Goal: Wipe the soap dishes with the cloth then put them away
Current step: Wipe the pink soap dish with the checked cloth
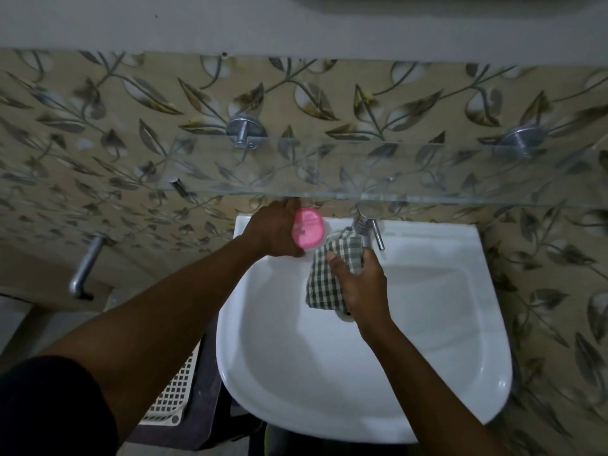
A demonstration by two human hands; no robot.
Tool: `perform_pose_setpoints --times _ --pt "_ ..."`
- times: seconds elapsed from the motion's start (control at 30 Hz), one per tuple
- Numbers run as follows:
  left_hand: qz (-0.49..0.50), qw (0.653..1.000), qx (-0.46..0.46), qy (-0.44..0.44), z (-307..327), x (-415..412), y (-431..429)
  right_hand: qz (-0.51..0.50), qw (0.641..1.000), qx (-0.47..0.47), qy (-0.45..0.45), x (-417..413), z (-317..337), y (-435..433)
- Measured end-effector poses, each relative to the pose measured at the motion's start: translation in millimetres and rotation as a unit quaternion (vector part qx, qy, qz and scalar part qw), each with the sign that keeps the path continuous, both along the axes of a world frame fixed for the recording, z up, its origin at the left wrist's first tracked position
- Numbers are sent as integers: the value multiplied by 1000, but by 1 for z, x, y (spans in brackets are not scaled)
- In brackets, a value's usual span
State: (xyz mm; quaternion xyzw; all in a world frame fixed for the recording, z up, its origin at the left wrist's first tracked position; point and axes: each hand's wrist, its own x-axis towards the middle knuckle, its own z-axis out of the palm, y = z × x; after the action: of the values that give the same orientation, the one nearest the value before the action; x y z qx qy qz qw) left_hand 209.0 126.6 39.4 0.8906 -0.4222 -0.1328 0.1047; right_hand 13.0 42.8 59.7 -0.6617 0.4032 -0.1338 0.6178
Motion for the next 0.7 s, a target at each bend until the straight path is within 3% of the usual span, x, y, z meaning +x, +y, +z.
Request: perform_pose_setpoints --times 0.17,0.43,0.57,0.7 --pt "89 986 -98 97 29 -39 10 -18 1000 -1 -23 -10 18 3" --pt "222 952 -79 196 64 -105 34 -25 999 31 -22 -44 38 6" --pt "206 903 -139 351 61 -136 42 -3 996 90 -1 -61 31 13" --pt "268 863 -165 395 55 -153 47 -38 996 84 -1 -86 25 11"
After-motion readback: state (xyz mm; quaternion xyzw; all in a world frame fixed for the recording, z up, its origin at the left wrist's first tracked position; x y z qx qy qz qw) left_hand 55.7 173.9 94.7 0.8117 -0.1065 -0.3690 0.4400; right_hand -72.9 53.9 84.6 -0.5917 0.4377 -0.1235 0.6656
